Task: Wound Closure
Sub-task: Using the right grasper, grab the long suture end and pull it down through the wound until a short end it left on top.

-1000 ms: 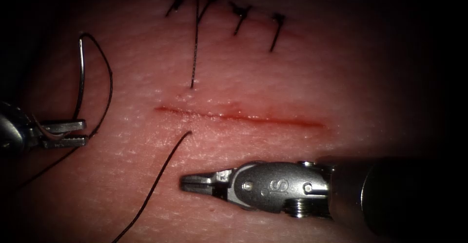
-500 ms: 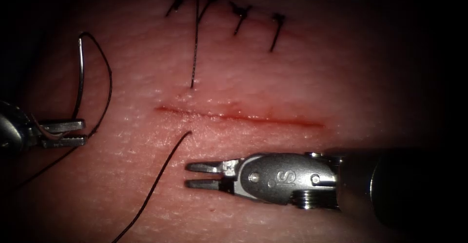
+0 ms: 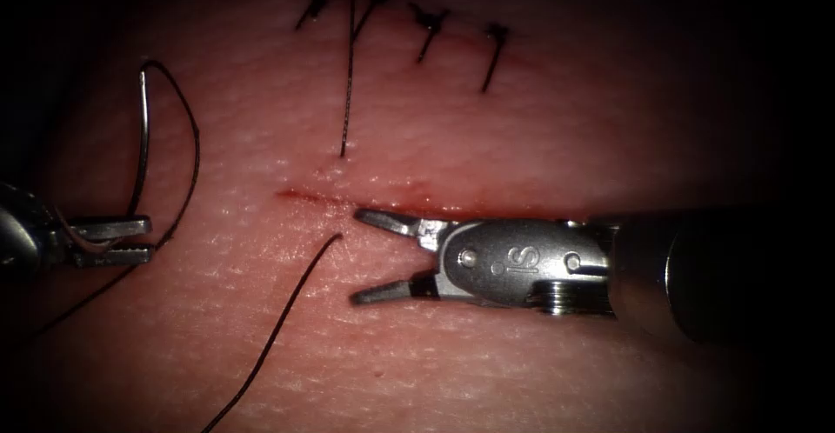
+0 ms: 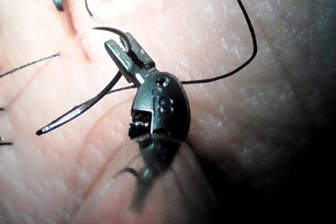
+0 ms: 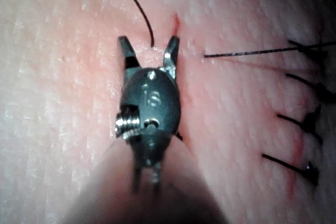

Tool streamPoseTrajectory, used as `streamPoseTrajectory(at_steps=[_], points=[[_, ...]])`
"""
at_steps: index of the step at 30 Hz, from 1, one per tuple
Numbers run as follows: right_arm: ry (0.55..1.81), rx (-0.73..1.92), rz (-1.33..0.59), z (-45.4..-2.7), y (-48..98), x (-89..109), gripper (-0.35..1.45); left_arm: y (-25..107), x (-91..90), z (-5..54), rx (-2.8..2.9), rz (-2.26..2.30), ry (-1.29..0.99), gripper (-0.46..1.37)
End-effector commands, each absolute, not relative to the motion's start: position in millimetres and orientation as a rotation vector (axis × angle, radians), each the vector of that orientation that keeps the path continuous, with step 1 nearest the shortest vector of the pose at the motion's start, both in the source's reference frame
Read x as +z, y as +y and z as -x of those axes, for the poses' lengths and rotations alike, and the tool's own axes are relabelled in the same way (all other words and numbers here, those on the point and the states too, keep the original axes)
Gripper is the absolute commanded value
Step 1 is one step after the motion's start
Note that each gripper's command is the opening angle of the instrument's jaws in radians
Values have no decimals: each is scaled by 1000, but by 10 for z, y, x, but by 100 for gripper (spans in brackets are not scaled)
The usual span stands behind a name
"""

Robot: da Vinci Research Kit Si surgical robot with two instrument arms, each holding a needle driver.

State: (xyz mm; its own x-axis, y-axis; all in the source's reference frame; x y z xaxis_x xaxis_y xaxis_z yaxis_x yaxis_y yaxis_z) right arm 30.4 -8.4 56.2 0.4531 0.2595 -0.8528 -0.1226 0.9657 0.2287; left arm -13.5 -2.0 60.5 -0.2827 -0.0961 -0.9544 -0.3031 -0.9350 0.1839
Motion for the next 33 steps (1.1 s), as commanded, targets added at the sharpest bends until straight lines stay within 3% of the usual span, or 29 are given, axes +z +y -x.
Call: streamPoseTrajectory(at_steps=[1,7,10,12,13,14,33], points=[[1082,230,-148,-306,-85,567,121,-20,605,135,2367,1798,498,-35],[1095,213,-145,-318,-95,584,104,-20,605,135,2367,1798,498,-35],[1103,207,-146,-323,-100,587,78,-20,605,135,2367,1798,498,-35],[1112,208,-142,-325,-103,585,23,-20,605,135,2367,1798,498,-35],[1118,204,-149,-325,-103,583,-28,-20,605,135,2367,1799,498,-35],[1124,200,-157,-325,-104,582,-35,-20,605,135,2367,1799,497,-35],[1141,131,-118,-312,-99,557,-35,-20,605,134,2366,1796,499,-35]])
